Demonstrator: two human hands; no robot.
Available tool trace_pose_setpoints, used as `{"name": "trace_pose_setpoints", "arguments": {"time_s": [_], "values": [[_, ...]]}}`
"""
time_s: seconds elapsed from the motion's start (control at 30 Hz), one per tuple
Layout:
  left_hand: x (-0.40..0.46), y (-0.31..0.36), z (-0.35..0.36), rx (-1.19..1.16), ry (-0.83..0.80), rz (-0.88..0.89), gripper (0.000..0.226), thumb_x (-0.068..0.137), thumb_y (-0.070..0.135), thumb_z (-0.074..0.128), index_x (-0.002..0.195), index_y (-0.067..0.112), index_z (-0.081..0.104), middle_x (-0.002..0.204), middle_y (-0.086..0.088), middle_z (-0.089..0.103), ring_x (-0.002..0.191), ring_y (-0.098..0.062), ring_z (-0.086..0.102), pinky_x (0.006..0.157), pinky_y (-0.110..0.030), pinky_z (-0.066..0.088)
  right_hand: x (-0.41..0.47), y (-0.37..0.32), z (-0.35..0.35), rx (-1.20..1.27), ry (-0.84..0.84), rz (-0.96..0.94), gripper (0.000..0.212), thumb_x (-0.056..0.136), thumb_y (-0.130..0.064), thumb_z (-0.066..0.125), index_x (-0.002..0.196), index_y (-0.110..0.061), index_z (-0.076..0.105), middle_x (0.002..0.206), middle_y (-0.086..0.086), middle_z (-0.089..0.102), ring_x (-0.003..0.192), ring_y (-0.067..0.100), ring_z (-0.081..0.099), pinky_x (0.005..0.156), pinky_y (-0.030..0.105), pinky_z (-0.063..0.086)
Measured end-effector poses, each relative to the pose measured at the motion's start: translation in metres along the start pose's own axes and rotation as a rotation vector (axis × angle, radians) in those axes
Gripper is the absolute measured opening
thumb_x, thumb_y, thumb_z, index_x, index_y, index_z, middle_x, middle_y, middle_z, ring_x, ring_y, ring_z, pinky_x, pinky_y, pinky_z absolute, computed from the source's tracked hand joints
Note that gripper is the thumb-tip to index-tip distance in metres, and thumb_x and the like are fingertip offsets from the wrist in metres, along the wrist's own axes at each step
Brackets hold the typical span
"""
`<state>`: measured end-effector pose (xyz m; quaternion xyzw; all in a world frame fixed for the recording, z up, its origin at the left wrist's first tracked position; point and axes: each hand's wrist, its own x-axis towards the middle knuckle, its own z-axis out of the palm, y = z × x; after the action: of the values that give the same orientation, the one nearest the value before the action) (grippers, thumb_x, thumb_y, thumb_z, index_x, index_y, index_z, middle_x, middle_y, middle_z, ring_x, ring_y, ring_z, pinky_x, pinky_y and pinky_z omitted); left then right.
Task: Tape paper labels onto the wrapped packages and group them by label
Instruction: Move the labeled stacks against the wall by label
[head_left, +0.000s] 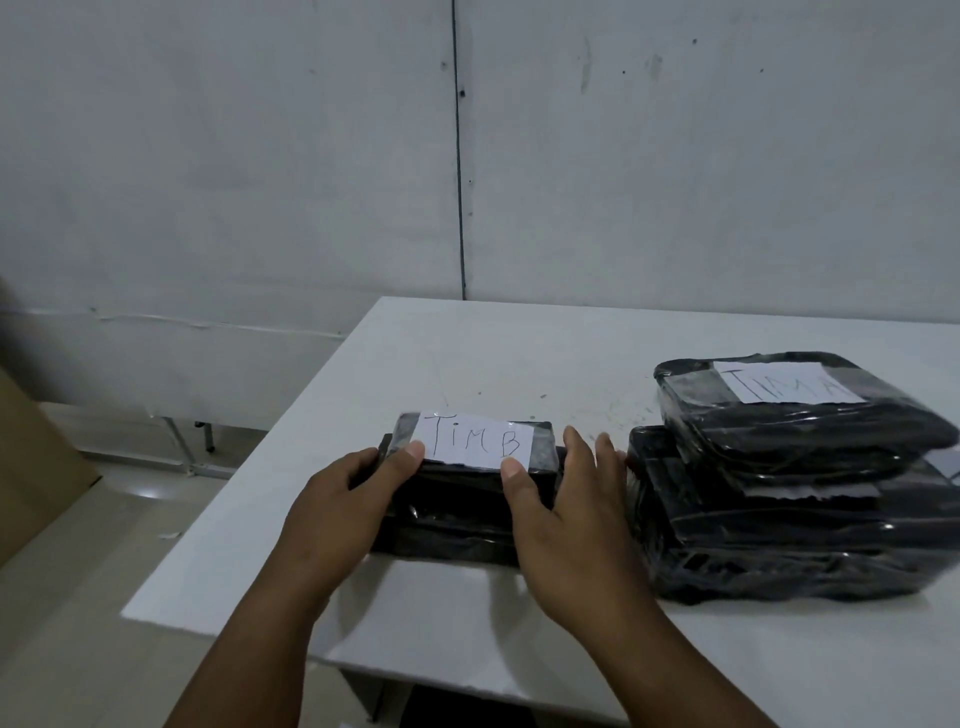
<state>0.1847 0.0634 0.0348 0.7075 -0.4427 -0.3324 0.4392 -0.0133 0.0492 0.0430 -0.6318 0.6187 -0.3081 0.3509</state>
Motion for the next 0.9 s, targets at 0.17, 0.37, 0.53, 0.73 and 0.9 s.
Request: {"name": "trace_pose_setpoints", "arguments": {"time_s": [0.17, 0.37, 0.53, 0.73, 0.9], "values": [[-0.006, -0.003, 0.001, -0.053, 0.005, 0.002, 0.046, 0.082, 0.069, 0.066, 0.106, 0.032, 0.076, 0.101, 0.015, 0.076, 0.102, -0.008, 0.067, 0.087, -0.032, 0.05, -0.004, -0.003, -0.002, 0.086, -0.054, 0.118, 0.075, 0.096, -0.066, 0.041, 0.159, -0.03, 0.021, 0.166, 0.008, 0.017, 0.153, 0.027, 0.017, 0.122, 0.047, 0.024], [-0.024, 0.014, -0.007, -0.148, 0.087, 0.126, 0.06, 0.073, 0.063, 0.072, 0.128, 0.038, 0.068, 0.113, 0.023, 0.073, 0.107, 0.004, 0.066, 0.092, -0.026, 0.05, -0.012, -0.007, -0.007, 0.267, 0.03, -0.017, 0.062, 0.095, -0.052, 0.057, 0.151, -0.036, 0.035, 0.156, -0.007, 0.028, 0.141, 0.011, 0.037, 0.104, 0.027, 0.033], [-0.037, 0.051, -0.022, -0.213, 0.13, 0.27, 0.065, 0.069, 0.055, 0.085, 0.13, 0.037, 0.067, 0.115, 0.02, 0.074, 0.108, 0.002, 0.068, 0.091, -0.028, 0.05, -0.018, -0.023, -0.024, 0.349, 0.072, -0.138, 0.07, 0.09, -0.058, 0.057, 0.153, -0.033, 0.038, 0.161, -0.01, 0.027, 0.142, 0.004, 0.037, 0.118, 0.032, 0.032], [-0.063, 0.109, -0.033, -0.232, 0.141, 0.463, 0.062, 0.071, 0.052, 0.083, 0.129, 0.036, 0.067, 0.115, 0.017, 0.075, 0.107, -0.003, 0.07, 0.092, -0.031, 0.051, -0.032, -0.05, -0.069, 0.416, 0.134, -0.237, 0.092, 0.068, -0.078, 0.048, 0.151, -0.038, 0.041, 0.157, -0.016, 0.037, 0.142, 0.006, 0.041, 0.118, 0.041, 0.037], [-0.083, 0.155, -0.023, -0.211, 0.107, 0.571, 0.055, 0.067, 0.063, 0.07, 0.12, 0.048, 0.067, 0.115, 0.018, 0.075, 0.108, -0.004, 0.069, 0.099, -0.04, 0.052, -0.042, -0.058, -0.112, 0.464, 0.188, -0.293, 0.091, 0.068, -0.08, 0.05, 0.15, -0.044, 0.037, 0.157, -0.016, 0.039, 0.144, 0.009, 0.039, 0.118, 0.045, 0.037]]}}
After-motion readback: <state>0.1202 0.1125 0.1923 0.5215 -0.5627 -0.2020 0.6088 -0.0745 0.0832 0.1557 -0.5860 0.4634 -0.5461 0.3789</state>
